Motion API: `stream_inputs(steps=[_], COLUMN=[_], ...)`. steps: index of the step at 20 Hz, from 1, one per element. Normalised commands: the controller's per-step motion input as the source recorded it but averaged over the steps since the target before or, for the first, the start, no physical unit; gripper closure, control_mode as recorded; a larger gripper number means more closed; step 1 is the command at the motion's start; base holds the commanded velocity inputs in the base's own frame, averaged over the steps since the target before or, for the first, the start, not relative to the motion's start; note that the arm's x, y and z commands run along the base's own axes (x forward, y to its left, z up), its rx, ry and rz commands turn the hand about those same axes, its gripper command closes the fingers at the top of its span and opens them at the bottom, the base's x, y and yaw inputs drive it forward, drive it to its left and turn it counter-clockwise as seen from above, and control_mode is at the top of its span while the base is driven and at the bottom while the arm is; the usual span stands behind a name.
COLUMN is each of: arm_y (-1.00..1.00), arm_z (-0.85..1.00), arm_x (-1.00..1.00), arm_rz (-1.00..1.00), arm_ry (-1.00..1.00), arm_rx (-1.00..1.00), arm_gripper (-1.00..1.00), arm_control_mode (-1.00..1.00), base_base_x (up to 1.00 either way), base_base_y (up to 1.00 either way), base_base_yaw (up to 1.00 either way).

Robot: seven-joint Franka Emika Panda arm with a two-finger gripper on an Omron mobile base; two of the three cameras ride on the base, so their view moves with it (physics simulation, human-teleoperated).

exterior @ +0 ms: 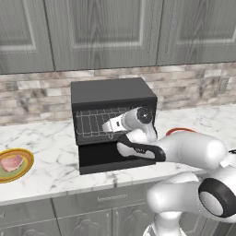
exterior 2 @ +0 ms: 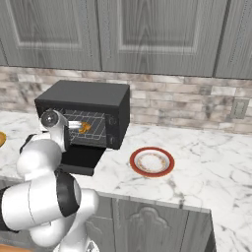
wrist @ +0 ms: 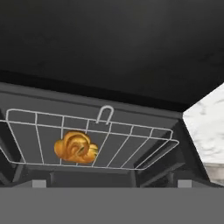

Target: Open the toaster oven door. Place the bread on the bottom rack in the toaster oven and place the steak on the top rack.

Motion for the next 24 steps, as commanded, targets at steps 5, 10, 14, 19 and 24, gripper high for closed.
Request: stream_inputs(steps=[5,10,14,19,24], arm_y=[-0.19,0.0,0.13,0.37,0.43], arm_z=[0.11,0.19,0.32,-0.06,-0.27], arm_x=[-0.09,-0.15,0.18,0.13,0.17], arm_rz=[0.53,0.13,0.0,0.0,0.0], arm_ry=[-0.45,-0.36,-0.19,-0.03,0.0], arm_rx=[0.04,0.0,0.0,0.0,0.03], arm_gripper=[-1.0,-1.0,-1.0,-1.0,-1.0], arm_control_mode=[-1.0,-1.0,-1.0,-1.0,-1.0], base_base_x=[0.0,0.0,0.0,0.0,0.0], base_base_y=[0.0,0.0,0.0,0.0,0.0], base_base_yaw=[0.0,0.0,0.0,0.0,0.0])
